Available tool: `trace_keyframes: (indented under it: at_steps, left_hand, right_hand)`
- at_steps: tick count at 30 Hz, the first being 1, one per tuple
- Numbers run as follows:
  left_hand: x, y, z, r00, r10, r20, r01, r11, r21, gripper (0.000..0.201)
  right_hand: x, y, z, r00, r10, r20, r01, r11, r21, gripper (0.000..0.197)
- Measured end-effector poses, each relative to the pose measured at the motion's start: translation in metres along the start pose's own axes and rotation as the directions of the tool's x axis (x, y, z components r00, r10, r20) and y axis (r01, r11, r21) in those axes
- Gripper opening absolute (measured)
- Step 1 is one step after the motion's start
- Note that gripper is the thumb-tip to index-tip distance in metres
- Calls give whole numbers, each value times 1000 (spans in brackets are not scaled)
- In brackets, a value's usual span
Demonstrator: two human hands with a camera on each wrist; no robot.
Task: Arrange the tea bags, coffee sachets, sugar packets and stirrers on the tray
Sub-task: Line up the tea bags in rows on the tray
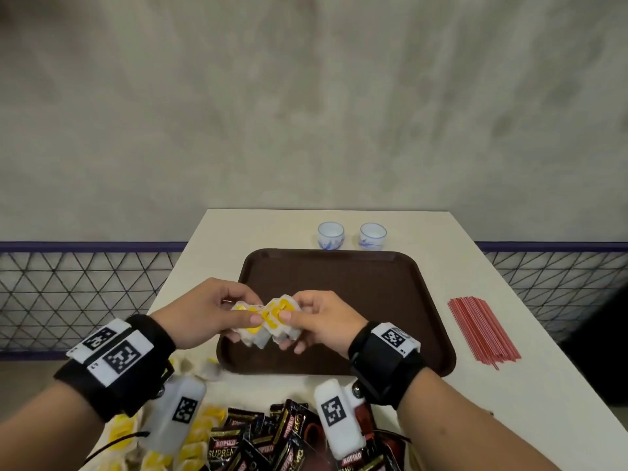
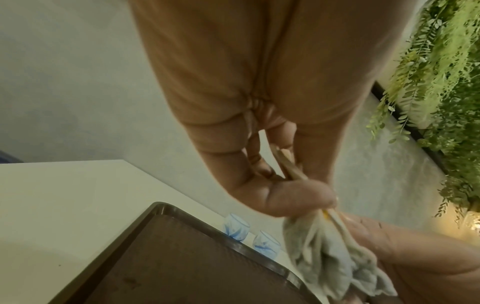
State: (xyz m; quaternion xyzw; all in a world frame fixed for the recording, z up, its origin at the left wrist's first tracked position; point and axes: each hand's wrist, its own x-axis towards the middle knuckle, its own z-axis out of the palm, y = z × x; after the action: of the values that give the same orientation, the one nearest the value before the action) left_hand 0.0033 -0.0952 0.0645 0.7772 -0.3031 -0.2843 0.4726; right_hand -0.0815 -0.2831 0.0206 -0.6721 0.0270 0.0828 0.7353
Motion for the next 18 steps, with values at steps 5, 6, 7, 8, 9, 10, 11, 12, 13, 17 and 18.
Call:
trace_keyframes:
  at_steps: [5, 6, 7, 8, 9, 10, 11, 12, 13, 17, 18]
  left_hand:
    - [1, -7, -9, 1000, -11, 29, 10, 998, 64, 7]
    - [0, -8, -11, 999, -18, 31, 16, 997, 80, 5]
    - [-2, -10, -14, 999, -31, 30, 28, 995, 96, 4]
    - [-4, -13, -17, 999, -42, 27, 39, 993, 110, 8]
    - [-6, -16, -20, 998, -54, 31, 50, 991, 125, 16]
    - [-8, -20, -23, 997, -72, 37, 66, 988, 137, 28]
    - [-10, -23, -27, 995, -93, 33, 87, 985, 151, 37]
    - [-13, -27, -30, 994, -105, 22, 100, 982, 160, 39]
    - [-16, -32, -33, 993, -117, 14, 113, 979, 170, 30]
    - [-33, -55, -41, 954, -281, 102, 234, 914, 331, 11]
    - [-35, -61, -39, 939, -319, 131, 239, 876, 419, 16]
  right_hand:
    - [13, 5, 2, 1000, 17, -1, -17, 1000, -17, 10]
    - [16, 6, 2, 1000, 18, -3, -18, 999, -40, 11]
    - [19, 7, 3, 1000, 17, -3, -17, 998, -65, 13]
    - [22, 7, 4, 1000, 13, 3, -12, 996, -86, 14]
    - [25, 8, 4, 1000, 10, 10, -9, 995, -103, 15]
    - [28, 9, 5, 1000, 10, 16, -9, 994, -113, 15]
    - [30, 10, 6, 1000, 13, 21, -10, 993, -119, 14]
    - [33, 11, 7, 1000, 14, 27, -10, 992, -126, 14]
    - [37, 12, 7, 999, 15, 31, -11, 991, -132, 13]
    - [52, 14, 0, 1000, 17, -19, -19, 991, -134, 11]
    - [57, 14, -3, 999, 16, -41, -21, 992, -127, 11]
